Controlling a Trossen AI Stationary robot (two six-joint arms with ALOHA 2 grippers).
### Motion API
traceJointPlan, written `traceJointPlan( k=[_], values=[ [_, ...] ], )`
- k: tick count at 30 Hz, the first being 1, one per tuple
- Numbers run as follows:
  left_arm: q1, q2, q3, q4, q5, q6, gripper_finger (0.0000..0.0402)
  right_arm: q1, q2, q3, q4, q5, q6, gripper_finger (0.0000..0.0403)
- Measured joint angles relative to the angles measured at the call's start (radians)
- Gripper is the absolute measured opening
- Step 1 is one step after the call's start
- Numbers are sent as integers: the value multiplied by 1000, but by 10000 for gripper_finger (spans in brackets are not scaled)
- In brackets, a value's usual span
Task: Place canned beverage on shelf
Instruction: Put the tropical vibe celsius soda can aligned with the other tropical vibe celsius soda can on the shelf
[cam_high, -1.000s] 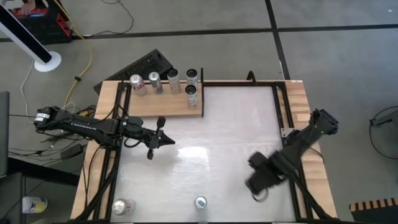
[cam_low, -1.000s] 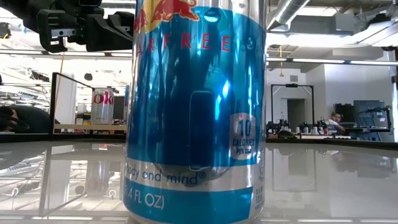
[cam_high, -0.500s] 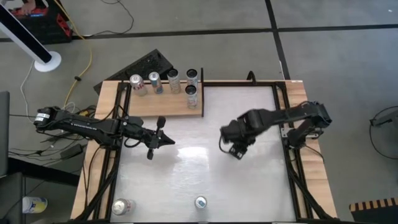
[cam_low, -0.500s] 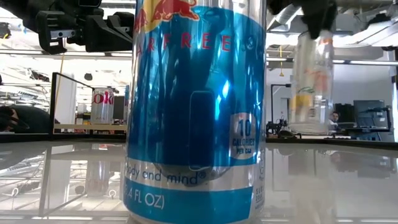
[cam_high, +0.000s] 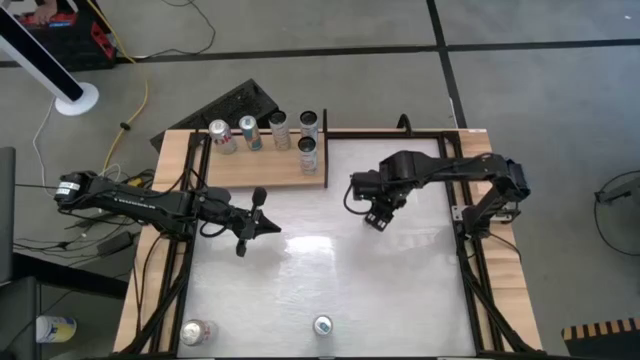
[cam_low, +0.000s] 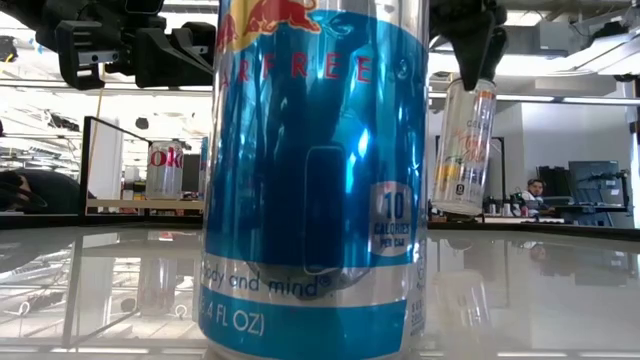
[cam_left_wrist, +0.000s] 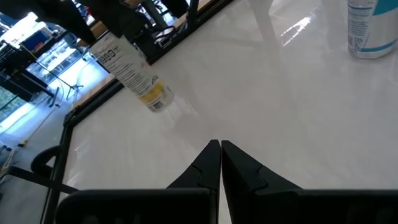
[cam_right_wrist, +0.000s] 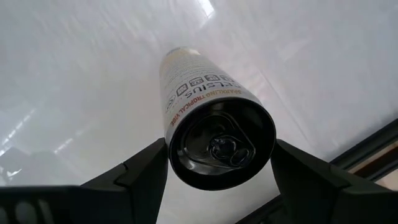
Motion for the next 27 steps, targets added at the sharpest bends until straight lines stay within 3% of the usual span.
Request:
traceJointPlan(
  k=[22, 27],
  values=[
    [0, 0, 0, -15, 1, -13, 0, 2, 128, 3, 50, -26, -121, 282],
    [0, 0, 0, -19, 2, -18, 0, 7, 123, 1, 54, -27, -102, 303]
  ],
)
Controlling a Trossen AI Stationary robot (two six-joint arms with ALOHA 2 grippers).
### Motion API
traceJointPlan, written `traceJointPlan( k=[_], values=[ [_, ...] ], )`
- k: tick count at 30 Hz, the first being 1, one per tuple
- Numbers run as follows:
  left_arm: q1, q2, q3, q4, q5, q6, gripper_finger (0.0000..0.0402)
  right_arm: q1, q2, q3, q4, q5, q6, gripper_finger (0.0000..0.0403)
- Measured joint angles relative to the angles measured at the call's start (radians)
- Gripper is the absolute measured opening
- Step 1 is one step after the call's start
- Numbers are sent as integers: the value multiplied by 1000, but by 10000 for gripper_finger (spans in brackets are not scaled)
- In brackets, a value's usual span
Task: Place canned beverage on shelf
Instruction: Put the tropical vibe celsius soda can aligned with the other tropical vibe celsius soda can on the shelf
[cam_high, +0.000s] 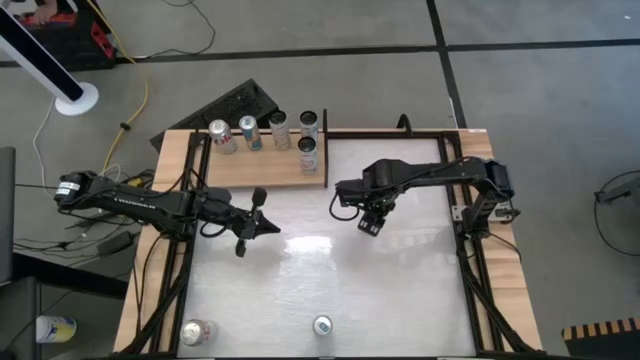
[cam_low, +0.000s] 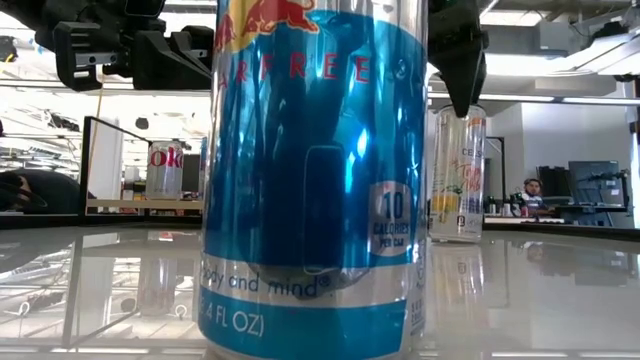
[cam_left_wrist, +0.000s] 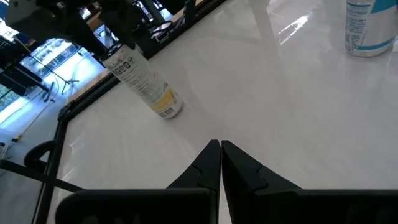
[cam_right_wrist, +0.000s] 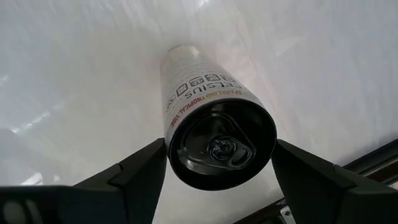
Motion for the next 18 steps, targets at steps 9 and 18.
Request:
traceJointPlan(
  k=[9, 18],
  values=[
    [0, 0, 0, 0, 0, -6, 0, 4, 0, -1, 0, -10, 0, 343],
    [0, 0, 0, -1, 0, -11, 0, 4, 0, -1, 1, -62, 1, 341]
  ],
)
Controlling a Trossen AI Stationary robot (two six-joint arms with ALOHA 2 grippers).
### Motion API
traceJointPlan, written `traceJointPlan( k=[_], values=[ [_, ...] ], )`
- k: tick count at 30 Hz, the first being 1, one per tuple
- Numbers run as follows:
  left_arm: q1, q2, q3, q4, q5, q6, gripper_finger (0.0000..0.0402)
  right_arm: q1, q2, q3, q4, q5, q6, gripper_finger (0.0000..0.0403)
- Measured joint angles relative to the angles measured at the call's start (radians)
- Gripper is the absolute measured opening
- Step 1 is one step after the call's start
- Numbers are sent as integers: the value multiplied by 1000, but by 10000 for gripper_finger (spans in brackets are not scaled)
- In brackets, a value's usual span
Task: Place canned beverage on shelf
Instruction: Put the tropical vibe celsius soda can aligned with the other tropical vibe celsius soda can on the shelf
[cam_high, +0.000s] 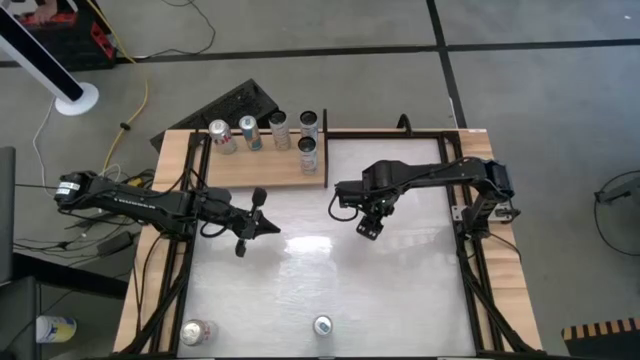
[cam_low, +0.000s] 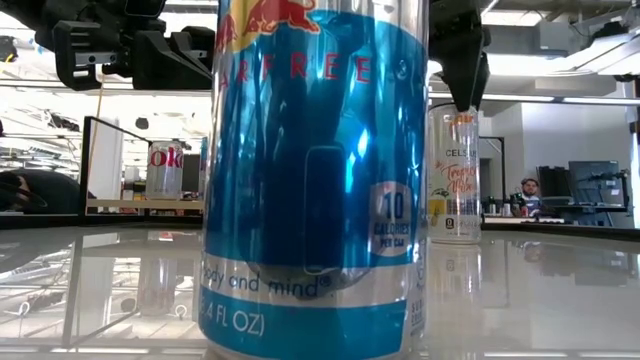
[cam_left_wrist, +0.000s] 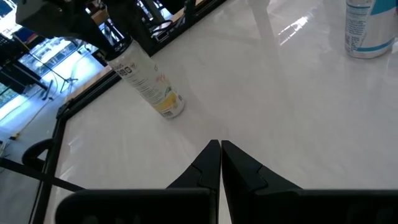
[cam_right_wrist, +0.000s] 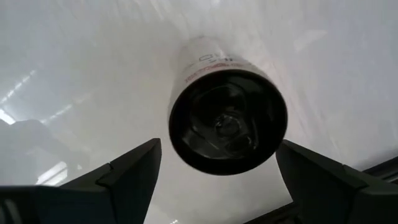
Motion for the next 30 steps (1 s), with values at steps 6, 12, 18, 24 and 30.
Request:
traceJointPlan(
  k=[6, 12, 18, 24, 30],
  values=[
    [0, 0, 0, 0, 0, -7, 0, 8, 0, 36, -14, -1, -1, 341],
    [0, 0, 0, -3, 0, -10, 0, 17, 0, 126, -36, 4, 0, 341],
    [0, 0, 0, -22, -1, -10, 0, 46, -6, 202, -61, 83, 0, 340],
    [0, 0, 0, -29, -1, -24, 0, 113, -132, 175, -61, 225, 78, 340],
    [-1, 0, 0, -44, -1, -41, 0, 239, -342, -20, -61, 451, 344, 340]
  ],
)
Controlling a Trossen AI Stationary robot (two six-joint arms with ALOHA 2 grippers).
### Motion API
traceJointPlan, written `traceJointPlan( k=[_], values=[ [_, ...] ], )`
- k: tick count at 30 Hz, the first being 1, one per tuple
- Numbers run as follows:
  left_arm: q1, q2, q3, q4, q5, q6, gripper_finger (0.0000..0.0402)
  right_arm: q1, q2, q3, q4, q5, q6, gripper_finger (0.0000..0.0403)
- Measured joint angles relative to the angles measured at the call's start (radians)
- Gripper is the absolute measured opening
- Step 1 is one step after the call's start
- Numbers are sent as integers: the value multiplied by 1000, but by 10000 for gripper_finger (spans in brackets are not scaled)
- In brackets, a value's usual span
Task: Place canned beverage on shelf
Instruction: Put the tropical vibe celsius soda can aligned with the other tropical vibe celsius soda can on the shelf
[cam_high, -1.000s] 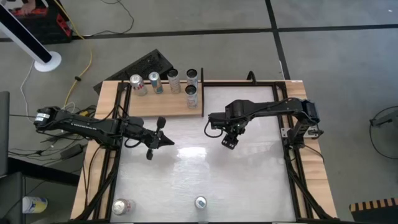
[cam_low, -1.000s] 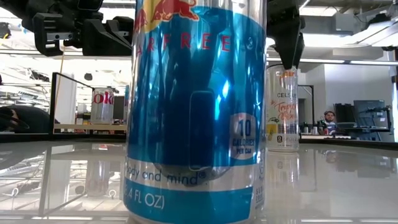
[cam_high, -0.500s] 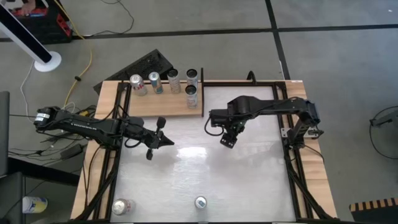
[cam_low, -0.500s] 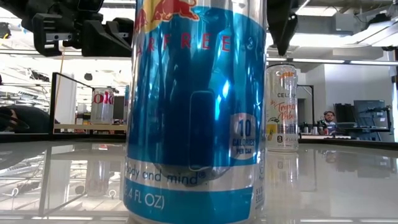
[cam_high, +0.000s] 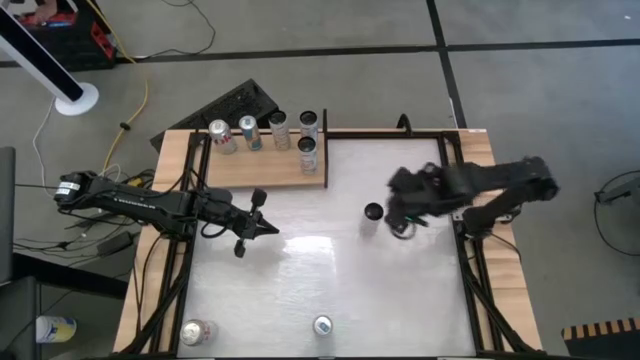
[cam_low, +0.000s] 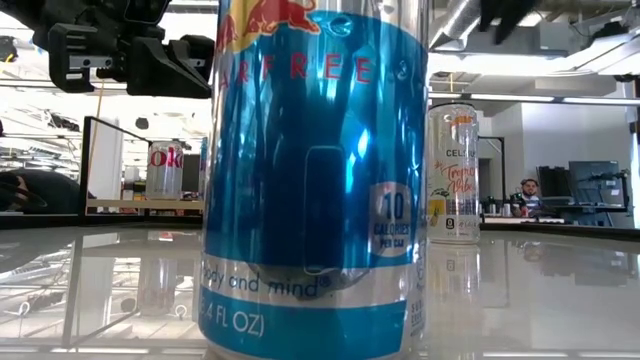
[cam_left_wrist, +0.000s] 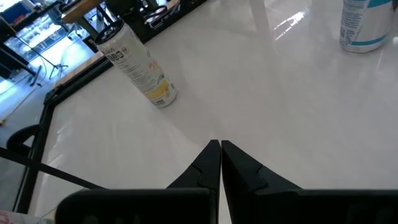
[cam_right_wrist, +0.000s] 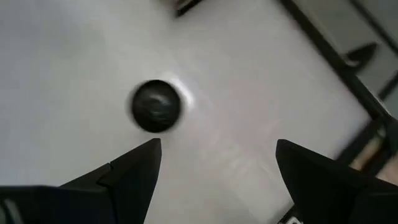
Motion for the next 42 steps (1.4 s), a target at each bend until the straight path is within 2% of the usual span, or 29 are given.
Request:
traceJointPlan(
  k=[4, 8, 13, 19, 29, 33, 38, 42],
  values=[
    [0, 0, 0, 0, 1, -13, 0, 109, -126, -222, 10, 142, 261, 340],
    [0, 0, 0, 5, 2, -27, 0, 212, -182, -466, 55, 237, 519, 340],
    [0, 0, 0, 7, 6, -49, 0, 301, -169, -708, 196, 261, 697, 340],
    [0, 0, 0, 7, 7, -57, 0, 388, -155, -866, 339, 330, 890, 337],
    [0, 0, 0, 2, 7, -56, 0, 412, -155, -996, 584, 465, 912, 291],
    [0, 0, 0, 2, 8, -56, 0, 401, -147, -1033, 642, 480, 912, 275],
    [0, 0, 0, -5, 10, -95, 0, 387, -63, -1059, 758, 499, 891, 248],
    [0, 0, 0, -42, 10, -137, 0, 387, 44, -1059, 833, 510, 871, 194]
  ],
)
